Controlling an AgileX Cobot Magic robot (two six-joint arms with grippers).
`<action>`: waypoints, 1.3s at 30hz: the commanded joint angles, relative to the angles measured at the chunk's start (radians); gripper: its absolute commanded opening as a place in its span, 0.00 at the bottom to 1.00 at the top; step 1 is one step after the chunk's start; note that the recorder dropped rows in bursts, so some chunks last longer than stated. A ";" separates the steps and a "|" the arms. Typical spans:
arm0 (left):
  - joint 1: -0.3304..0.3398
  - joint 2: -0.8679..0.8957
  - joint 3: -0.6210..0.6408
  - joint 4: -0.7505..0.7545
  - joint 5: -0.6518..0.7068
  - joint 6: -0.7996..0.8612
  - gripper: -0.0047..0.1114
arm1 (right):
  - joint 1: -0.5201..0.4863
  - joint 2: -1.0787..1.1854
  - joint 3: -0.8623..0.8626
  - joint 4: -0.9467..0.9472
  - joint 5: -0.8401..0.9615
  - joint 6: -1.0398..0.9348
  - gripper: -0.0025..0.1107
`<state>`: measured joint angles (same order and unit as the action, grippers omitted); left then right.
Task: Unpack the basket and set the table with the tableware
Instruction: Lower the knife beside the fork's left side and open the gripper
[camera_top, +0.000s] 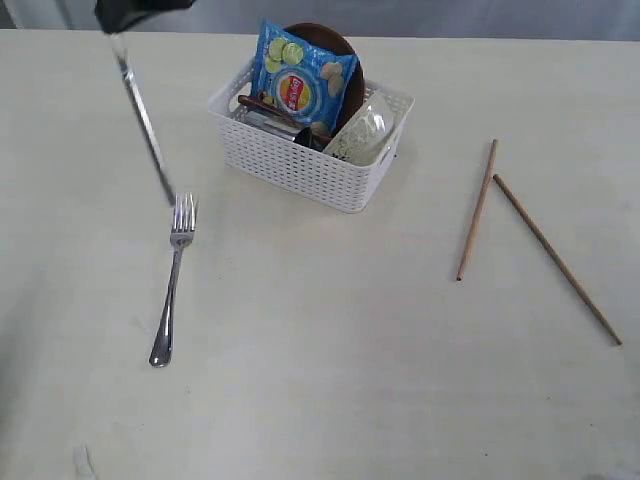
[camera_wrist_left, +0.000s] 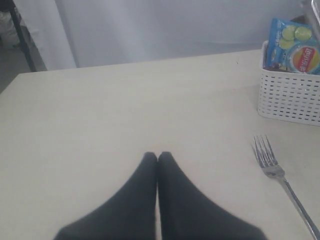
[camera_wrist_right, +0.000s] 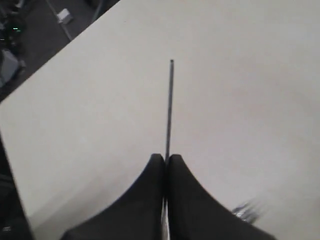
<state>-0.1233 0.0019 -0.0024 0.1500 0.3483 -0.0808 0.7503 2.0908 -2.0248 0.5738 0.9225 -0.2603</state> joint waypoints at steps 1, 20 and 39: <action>-0.005 -0.002 0.002 0.001 -0.001 -0.002 0.04 | 0.022 0.070 0.037 0.241 -0.011 -0.031 0.02; -0.005 -0.002 0.002 0.003 -0.001 -0.002 0.04 | 0.007 0.252 0.118 0.562 -0.058 -0.031 0.02; -0.005 -0.002 0.002 0.003 -0.001 -0.002 0.04 | -0.050 0.196 0.429 0.756 -0.143 -0.238 0.02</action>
<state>-0.1233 0.0019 -0.0024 0.1500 0.3483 -0.0808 0.7041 2.2995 -1.6126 1.3176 0.8009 -0.4779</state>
